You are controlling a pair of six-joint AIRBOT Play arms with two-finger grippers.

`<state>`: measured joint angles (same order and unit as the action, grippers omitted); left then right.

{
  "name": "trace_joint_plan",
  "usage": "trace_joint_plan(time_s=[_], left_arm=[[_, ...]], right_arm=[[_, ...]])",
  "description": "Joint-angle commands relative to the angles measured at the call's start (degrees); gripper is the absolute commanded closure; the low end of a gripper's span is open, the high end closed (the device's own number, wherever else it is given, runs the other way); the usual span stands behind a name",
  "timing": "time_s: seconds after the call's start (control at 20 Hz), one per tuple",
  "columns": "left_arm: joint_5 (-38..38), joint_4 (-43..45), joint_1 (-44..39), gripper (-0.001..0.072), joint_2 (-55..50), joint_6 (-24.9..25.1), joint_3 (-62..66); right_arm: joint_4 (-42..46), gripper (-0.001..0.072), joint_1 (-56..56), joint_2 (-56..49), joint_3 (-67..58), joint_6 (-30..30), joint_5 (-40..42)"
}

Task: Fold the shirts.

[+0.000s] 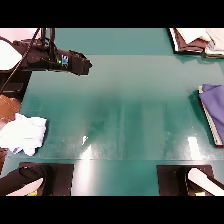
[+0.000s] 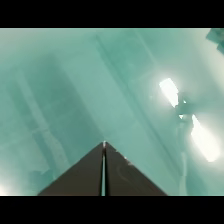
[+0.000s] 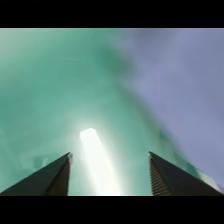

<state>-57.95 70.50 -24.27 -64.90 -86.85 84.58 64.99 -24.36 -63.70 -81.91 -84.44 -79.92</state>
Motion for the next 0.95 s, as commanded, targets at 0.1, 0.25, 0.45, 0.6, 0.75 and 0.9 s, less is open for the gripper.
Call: trace_joint_plan(time_s=[0.1,0.25,0.45,0.6,0.75,0.9], left_arm=[[0.61,0.39,-0.04,0.0684,-0.04,0.26,0.00],[1.90,0.39,-0.04,0.0683,-0.04,0.28,0.00],[3.15,0.39,-0.04,0.0683,-0.04,0.26,0.00],[3.39,0.37,-0.02,0.0684,-0.02,0.26,0.00],[3.52,0.37,-0.02,0.0683,-0.02,0.26,0.00],[3.52,0.37,-0.04,0.0683,-0.02,0.26,0.00]], right_arm=[[-1.81,0.0216,26.71,-0.98,-3.48,0.07,8.81],[-1.81,0.0532,35.21,-4.13,-5.46,0.20,8.90],[-1.88,0.0694,40.79,-7.96,-7.93,2.08,8.85],[-1.92,0.0694,41.72,-9.33,-9.31,2.08,8.92],[-1.84,0.0693,41.64,-9.33,-9.29,2.10,9.03],[-1.86,0.0693,41.66,-9.33,-9.29,2.08,9.03]])
